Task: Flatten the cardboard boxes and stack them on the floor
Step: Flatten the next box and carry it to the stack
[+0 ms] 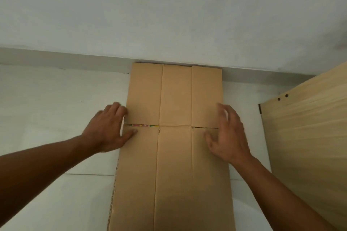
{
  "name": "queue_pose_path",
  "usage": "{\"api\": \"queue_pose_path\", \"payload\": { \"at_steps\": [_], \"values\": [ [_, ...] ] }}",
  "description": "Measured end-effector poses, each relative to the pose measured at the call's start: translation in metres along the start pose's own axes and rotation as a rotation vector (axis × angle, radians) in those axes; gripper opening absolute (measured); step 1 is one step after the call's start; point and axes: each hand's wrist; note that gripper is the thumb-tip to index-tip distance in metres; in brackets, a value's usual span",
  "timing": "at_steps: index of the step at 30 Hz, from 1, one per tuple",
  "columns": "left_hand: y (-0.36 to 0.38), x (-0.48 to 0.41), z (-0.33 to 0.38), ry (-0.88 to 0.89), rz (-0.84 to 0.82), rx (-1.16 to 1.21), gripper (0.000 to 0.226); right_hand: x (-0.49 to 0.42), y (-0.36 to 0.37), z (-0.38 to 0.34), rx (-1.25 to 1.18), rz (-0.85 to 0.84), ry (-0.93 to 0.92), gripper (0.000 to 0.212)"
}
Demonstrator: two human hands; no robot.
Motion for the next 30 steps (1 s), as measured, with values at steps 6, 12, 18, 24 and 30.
{"api": "queue_pose_path", "payload": {
  "at_steps": [6, 12, 18, 24, 30],
  "values": [
    [0.000, -0.009, 0.057, 0.061, -0.209, -0.090, 0.086, -0.014, 0.037, -0.033, 0.160, -0.270, -0.139, 0.081],
    [0.036, -0.022, 0.088, -0.041, -0.279, -0.063, 0.087, -0.019, 0.074, -0.020, 0.187, -0.215, -0.110, 0.073],
    [0.033, -0.026, 0.088, -0.041, -0.326, -0.097, 0.089, -0.028, 0.064, -0.018, 0.138, -0.332, -0.110, 0.079],
    [0.026, -0.026, 0.094, -0.079, -0.353, -0.109, 0.086, 0.016, 0.047, -0.019, 0.124, -0.376, -0.177, 0.108],
    [0.008, -0.004, 0.121, 0.164, -0.473, -0.100, 0.125, 0.026, 0.060, -0.008, 0.163, -0.448, -0.160, 0.107]
  ]
}}
Point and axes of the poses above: each hand's wrist, its own x-axis away from the middle knuckle, its own y-axis out of the palm, z = x × y, and after that the axes turned 12 degrees about -x, right-handed
